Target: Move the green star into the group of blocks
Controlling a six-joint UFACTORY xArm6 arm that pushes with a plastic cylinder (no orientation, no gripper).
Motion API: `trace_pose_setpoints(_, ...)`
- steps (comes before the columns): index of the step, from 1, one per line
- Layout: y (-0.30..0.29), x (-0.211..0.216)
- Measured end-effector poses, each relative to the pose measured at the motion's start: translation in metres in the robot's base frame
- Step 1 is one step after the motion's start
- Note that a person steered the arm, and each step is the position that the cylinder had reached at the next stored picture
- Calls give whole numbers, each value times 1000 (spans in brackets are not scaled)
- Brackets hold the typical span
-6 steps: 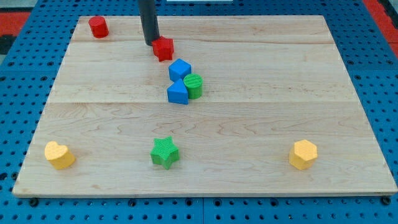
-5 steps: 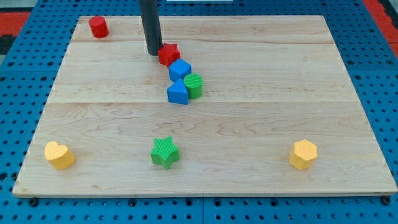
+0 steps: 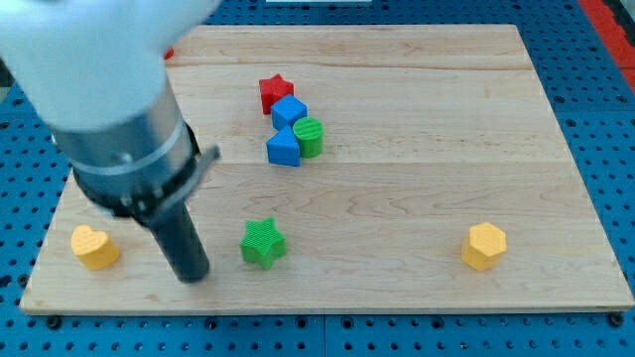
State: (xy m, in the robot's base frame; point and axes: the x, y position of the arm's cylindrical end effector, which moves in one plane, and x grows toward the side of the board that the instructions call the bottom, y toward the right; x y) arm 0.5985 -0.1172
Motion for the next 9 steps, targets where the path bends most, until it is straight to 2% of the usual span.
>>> trace_pose_setpoints(1, 36, 20)
trace_pose_setpoints(3, 67, -26)
trace_pose_setpoints(5, 64, -81)
trace_pose_setpoints(6, 39, -106)
trace_pose_setpoints(7, 18, -104)
trace_pose_setpoints(9, 7, -148)
